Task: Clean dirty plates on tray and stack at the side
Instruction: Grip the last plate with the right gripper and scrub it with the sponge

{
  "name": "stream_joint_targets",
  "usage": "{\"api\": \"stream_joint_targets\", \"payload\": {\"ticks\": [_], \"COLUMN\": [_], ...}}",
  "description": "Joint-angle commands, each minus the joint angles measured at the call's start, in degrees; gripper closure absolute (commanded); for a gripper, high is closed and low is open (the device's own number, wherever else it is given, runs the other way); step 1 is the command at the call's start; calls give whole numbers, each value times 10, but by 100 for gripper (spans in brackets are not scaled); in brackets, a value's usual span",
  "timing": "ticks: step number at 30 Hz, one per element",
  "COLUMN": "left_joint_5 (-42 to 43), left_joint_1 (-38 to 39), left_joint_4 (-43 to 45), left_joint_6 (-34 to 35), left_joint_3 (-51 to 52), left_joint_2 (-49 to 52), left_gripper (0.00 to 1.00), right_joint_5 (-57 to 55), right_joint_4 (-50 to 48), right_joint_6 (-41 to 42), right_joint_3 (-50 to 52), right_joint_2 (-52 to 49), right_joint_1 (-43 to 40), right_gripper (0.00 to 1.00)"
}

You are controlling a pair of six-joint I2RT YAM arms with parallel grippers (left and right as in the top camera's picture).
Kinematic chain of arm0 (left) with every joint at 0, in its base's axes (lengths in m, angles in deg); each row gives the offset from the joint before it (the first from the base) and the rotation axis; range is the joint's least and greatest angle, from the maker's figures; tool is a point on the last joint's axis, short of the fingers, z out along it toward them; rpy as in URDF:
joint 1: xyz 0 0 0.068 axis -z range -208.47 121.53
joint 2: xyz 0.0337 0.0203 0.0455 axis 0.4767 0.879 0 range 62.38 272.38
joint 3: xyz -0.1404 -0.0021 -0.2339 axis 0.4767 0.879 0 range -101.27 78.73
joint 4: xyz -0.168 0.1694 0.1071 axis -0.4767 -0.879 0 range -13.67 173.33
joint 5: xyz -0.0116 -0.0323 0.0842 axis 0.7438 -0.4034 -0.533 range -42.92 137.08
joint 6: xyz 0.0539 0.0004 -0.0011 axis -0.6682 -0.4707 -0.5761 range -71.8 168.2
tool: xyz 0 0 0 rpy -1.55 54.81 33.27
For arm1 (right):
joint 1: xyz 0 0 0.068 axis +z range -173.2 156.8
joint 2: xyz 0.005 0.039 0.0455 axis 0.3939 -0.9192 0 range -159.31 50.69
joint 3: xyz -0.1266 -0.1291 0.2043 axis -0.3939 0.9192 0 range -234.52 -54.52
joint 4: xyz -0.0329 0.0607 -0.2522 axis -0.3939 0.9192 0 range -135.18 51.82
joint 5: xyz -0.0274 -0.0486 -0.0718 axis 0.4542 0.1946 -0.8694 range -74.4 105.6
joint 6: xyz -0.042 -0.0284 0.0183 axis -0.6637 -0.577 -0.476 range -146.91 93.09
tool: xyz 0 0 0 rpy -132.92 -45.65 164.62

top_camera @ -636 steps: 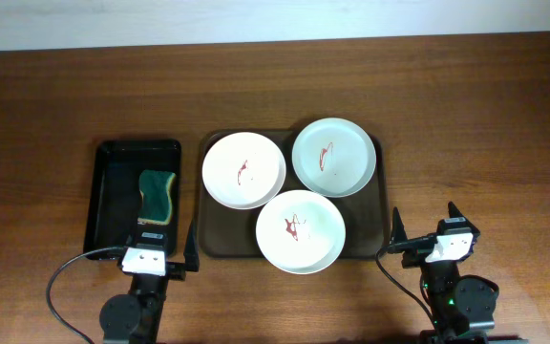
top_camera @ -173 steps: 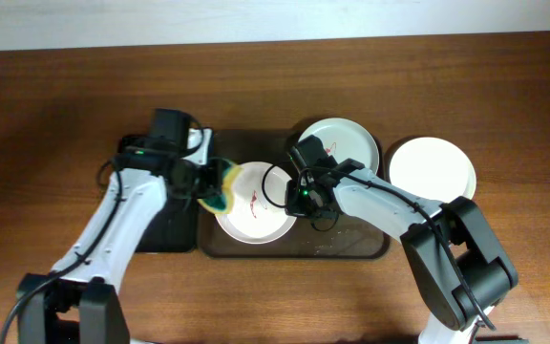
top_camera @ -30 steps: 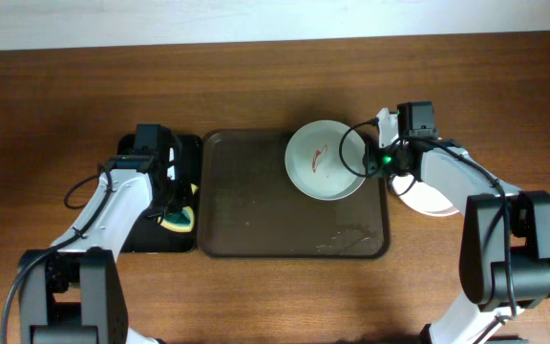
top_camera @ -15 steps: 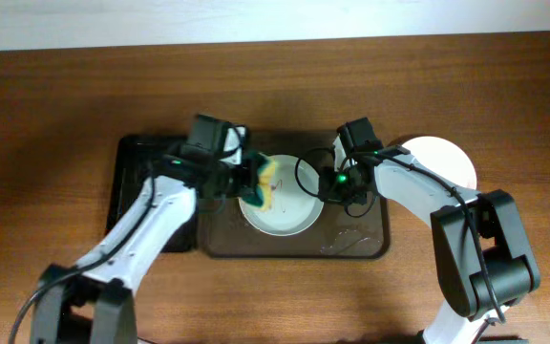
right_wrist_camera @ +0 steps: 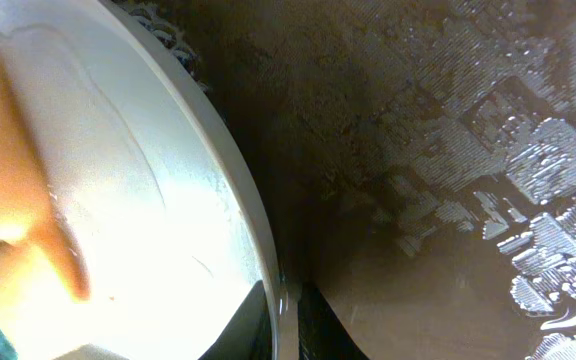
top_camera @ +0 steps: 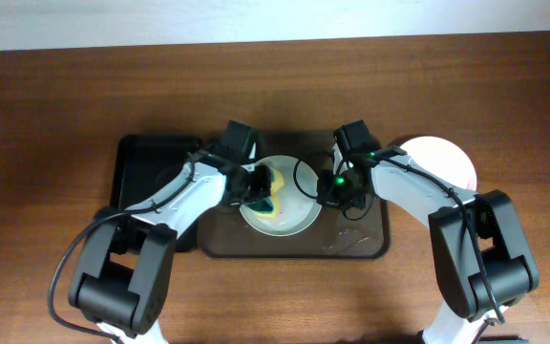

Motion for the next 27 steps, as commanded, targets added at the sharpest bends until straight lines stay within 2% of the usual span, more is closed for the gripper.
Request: {"api": "stream_joint_targets", "payload": {"ticks": [1,4,8,10,14,15,17,18,22,27], "left_joint_5": [-29,60,59,65,89,45,-167,-216,-331,-351], "left_joint_1": [-19,-16,20,36,79,88,96,97,97,83], "left_joint_4": [-36,-31,-24,-13,17,7,-62,-73,-94,-93], "left_joint_6": [-52,-54,20,83,89,89,89,89,88,57], "left_joint_3": [-37,-51,-45,-45,-45,-44,-44,-44,-44,-46], "left_joint_2": [-41,-85,-41,0,54,59,59,59,57,-32], "left_gripper": [100,100,100,100,100,100,100,100,100,100], "right_joint_5": [-30,-30,-30,-30,-30,-29,-29,-29,-29,-29], "right_joint_4": [7,7,7,7,7,7,7,7,7,15], "right_joint_6": [5,5,5,5,5,5,5,5,5,5], "right_joint_3": [0,0,0,0,0,0,0,0,0,0], "right_joint_2": [-4,-4,-4,-4,-4,-4,-4,-4,-4,-4], "right_joint_1": [-2,-2,-2,-2,-2,-2,-2,-2,-2,-2], "right_gripper": [89,89,89,89,89,89,89,89,89,89]}}
